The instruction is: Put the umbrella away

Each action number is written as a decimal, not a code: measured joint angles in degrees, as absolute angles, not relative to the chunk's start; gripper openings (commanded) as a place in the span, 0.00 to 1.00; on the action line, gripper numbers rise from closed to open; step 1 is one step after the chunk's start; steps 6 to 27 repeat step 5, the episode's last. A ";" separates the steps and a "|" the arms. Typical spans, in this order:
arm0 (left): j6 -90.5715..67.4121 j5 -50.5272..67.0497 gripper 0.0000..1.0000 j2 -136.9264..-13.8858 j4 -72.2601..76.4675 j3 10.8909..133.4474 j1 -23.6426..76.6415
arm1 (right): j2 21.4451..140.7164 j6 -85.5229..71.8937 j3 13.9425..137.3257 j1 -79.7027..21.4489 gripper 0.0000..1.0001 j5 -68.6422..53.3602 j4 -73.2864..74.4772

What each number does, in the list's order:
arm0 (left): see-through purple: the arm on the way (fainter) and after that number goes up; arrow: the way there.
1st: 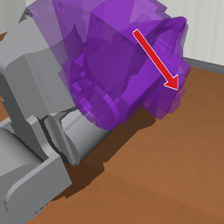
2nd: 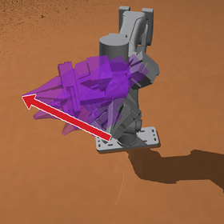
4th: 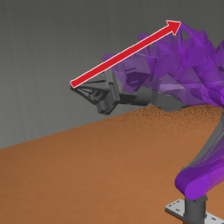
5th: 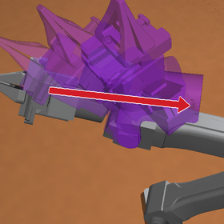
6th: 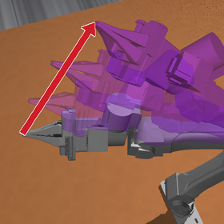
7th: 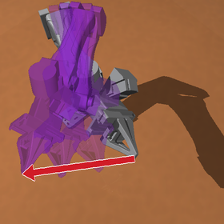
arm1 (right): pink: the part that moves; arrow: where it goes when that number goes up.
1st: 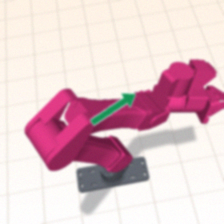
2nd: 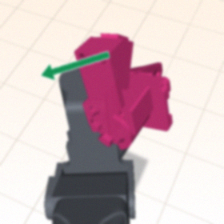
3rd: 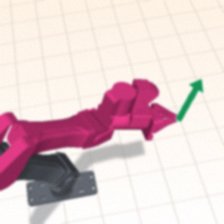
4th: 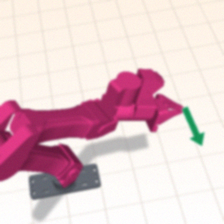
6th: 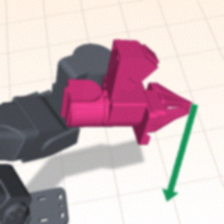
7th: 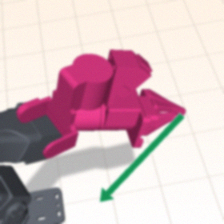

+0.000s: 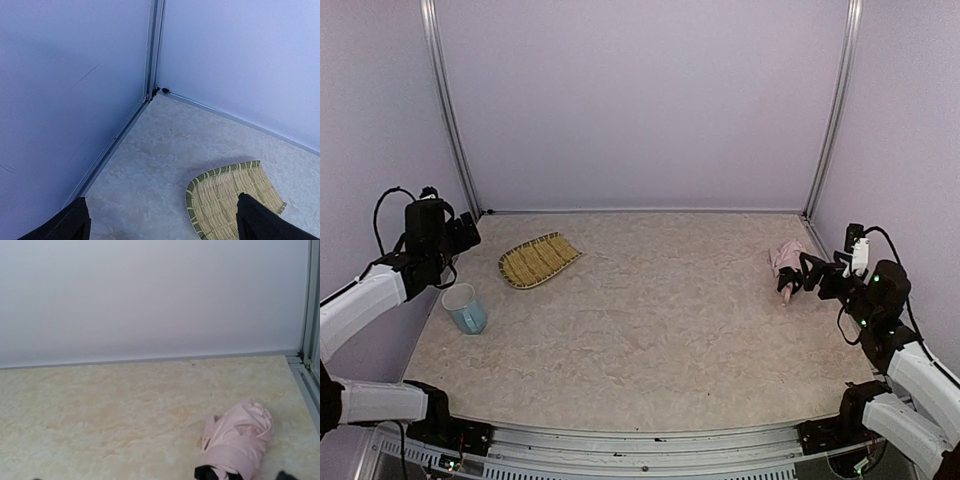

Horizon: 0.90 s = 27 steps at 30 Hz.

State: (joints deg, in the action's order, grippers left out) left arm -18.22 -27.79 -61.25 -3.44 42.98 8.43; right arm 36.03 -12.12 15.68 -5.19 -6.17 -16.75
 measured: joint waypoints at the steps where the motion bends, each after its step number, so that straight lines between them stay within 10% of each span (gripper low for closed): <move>1: -18.22 -27.79 0.99 -61.52 -3.03 42.98 8.43 | 36.05 -12.14 15.68 -5.19 1.00 -6.13 -16.82; 27: -18.20 -28.01 0.99 -62.67 -2.39 43.00 8.43 | 36.56 -12.56 15.68 -5.19 1.00 -5.34 -17.02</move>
